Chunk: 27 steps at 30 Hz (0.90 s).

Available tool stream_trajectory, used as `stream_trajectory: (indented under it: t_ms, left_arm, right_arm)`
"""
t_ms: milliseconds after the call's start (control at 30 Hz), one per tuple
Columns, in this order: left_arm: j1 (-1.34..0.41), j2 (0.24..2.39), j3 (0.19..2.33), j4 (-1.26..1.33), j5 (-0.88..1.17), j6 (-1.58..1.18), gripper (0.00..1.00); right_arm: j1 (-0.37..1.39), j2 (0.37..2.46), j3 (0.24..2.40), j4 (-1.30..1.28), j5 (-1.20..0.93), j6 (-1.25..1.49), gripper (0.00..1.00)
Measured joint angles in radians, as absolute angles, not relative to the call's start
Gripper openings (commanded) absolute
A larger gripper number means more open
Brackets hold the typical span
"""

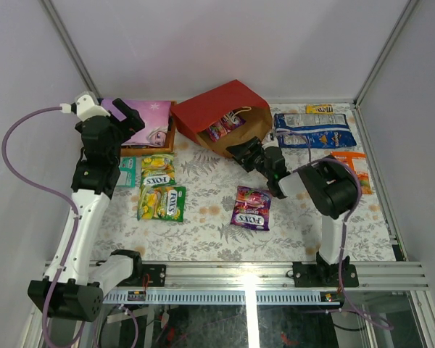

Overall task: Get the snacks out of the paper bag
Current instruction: Take out the snack from the paper bag.

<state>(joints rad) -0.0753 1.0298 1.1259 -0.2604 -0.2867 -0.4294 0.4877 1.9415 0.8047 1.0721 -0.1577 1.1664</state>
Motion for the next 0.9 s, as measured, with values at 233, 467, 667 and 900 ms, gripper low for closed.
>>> stream_trajectory:
  t_ms: [233,467,667,900]
  left_arm:
    - [-0.075,1.026,1.106,-0.229,-0.258,-0.428,1.00]
    - [-0.076,1.026,1.103,-0.224,-0.278,-0.404,1.00]
    - [-0.085,1.022,1.097,-0.224,-0.303,-0.383,1.00]
    - [-0.091,1.029,1.097,-0.221,-0.305,-0.367,1.00]
  right_arm:
    - [0.486,2.099,0.959,1.044,-0.140,1.415,0.69]
    - [0.479,2.159,1.190,0.874,-0.056,1.472,0.73]
    - [0.475,2.244,1.352,0.598,0.037,1.474,0.77]
    - [0.472,2.338,1.535,0.392,0.098,1.475,0.73]
